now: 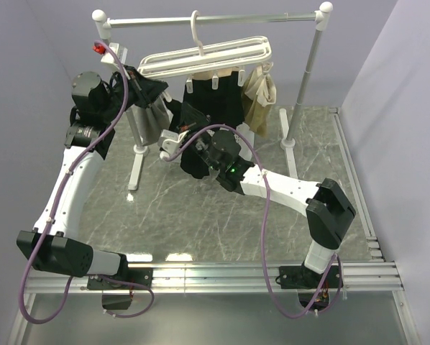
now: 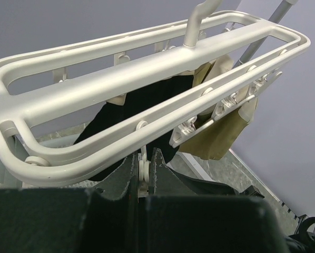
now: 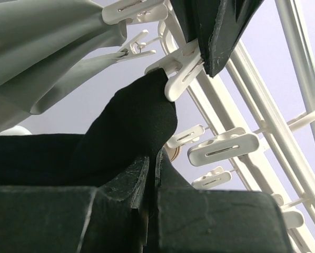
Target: Clip the underwear to the hanger
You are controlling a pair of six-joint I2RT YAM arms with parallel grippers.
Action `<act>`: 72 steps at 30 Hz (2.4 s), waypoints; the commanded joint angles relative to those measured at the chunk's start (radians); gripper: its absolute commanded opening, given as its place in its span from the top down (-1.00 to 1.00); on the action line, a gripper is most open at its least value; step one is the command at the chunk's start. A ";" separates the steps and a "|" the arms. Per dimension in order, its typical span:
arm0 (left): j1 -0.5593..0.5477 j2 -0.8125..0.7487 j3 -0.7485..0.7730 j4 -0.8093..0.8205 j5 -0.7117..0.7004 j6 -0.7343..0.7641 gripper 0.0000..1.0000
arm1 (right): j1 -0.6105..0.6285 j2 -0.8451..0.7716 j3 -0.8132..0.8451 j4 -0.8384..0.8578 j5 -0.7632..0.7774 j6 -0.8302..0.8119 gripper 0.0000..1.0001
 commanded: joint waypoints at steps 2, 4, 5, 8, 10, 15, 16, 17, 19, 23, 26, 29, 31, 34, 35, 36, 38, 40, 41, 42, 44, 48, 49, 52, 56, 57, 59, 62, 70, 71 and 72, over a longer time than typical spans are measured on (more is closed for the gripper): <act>-0.007 0.013 0.016 -0.113 0.089 0.022 0.99 | -0.005 -0.023 -0.009 0.083 -0.013 -0.015 1.00; -0.004 0.016 0.016 -0.113 0.086 0.022 0.99 | -0.007 -0.026 -0.012 0.083 -0.016 -0.015 1.00; -0.005 0.016 0.016 -0.113 0.086 0.022 0.99 | -0.007 -0.026 -0.014 0.082 -0.017 -0.015 1.00; -0.004 0.019 0.019 -0.112 0.086 0.020 0.99 | -0.007 -0.029 -0.023 0.083 -0.021 -0.018 1.00; -0.004 0.020 0.022 -0.112 0.089 0.020 0.99 | -0.008 -0.025 -0.014 0.080 -0.013 -0.009 1.00; -0.004 0.022 0.022 -0.120 0.090 0.025 0.99 | -0.007 -0.020 0.003 0.076 -0.005 0.009 1.00; -0.004 0.020 0.022 -0.120 0.090 0.026 0.99 | -0.005 -0.017 0.017 0.074 -0.002 0.015 1.00; -0.004 0.020 0.022 -0.120 0.090 0.026 0.99 | -0.008 -0.016 0.023 0.054 0.005 0.023 1.00; -0.004 0.020 0.022 -0.120 0.090 0.026 0.99 | -0.013 -0.011 0.040 0.042 0.010 0.040 1.00; -0.004 0.017 0.021 -0.123 0.090 0.029 0.99 | -0.015 -0.006 0.046 0.042 0.007 0.034 1.00; -0.004 0.016 0.022 -0.127 0.089 0.034 1.00 | -0.015 -0.008 0.048 0.043 0.006 0.029 1.00; -0.004 0.017 0.022 -0.124 0.086 0.032 0.99 | -0.015 -0.006 0.049 0.053 0.004 0.023 1.00; -0.004 0.017 0.021 -0.123 0.089 0.029 0.99 | -0.015 -0.011 0.044 0.057 -0.001 0.020 1.00; -0.004 0.017 0.022 -0.124 0.089 0.031 0.99 | -0.015 -0.014 0.047 0.059 0.001 0.018 1.00; -0.004 0.017 0.021 -0.124 0.089 0.031 0.99 | -0.013 -0.016 0.047 0.057 0.001 0.021 1.00; -0.004 0.016 0.021 -0.123 0.089 0.032 0.99 | -0.015 -0.017 0.049 0.056 -0.001 0.021 1.00; -0.004 0.017 0.019 -0.121 0.089 0.032 0.99 | -0.013 -0.016 0.058 0.047 -0.002 0.024 1.00; -0.004 0.019 0.019 -0.121 0.090 0.032 0.99 | -0.013 -0.013 0.066 0.046 -0.004 0.024 1.00; -0.004 0.017 0.019 -0.123 0.089 0.034 0.99 | -0.013 -0.014 0.069 0.040 -0.002 0.024 1.00; -0.004 0.017 0.019 -0.123 0.089 0.034 0.99 | -0.012 -0.013 0.072 0.039 -0.004 0.029 1.00; -0.002 0.017 0.019 -0.124 0.089 0.036 0.99 | -0.013 -0.011 0.077 0.036 -0.004 0.029 1.00; -0.004 0.016 0.018 -0.124 0.089 0.037 0.99 | -0.011 -0.011 0.086 0.027 -0.011 0.032 1.00; -0.004 0.017 0.018 -0.123 0.089 0.039 0.99 | -0.010 -0.009 0.089 0.027 -0.008 0.032 1.00; -0.004 0.017 0.014 -0.120 0.089 0.039 0.99 | -0.011 -0.005 0.101 0.020 -0.007 0.035 1.00; -0.004 0.016 0.013 -0.115 0.089 0.040 0.99 | -0.010 0.003 0.120 0.008 -0.005 0.044 1.00; -0.004 0.017 0.013 -0.115 0.087 0.040 0.99 | -0.010 0.003 0.124 0.008 -0.005 0.046 1.00; -0.004 0.017 0.011 -0.112 0.087 0.040 0.99 | -0.010 0.004 0.130 -0.003 -0.004 0.054 1.00; -0.002 0.017 0.013 -0.112 0.089 0.040 0.99 | -0.008 0.004 0.135 -0.007 -0.005 0.058 1.00; -0.004 0.022 0.021 -0.116 0.083 0.043 0.88 | -0.008 0.001 0.143 -0.024 0.001 0.077 1.00; -0.004 0.023 0.021 -0.116 0.081 0.046 0.86 | -0.008 0.001 0.143 -0.023 0.001 0.078 1.00; -0.004 0.025 0.024 -0.121 0.080 0.046 0.81 | -0.008 0.001 0.143 -0.023 0.001 0.078 1.00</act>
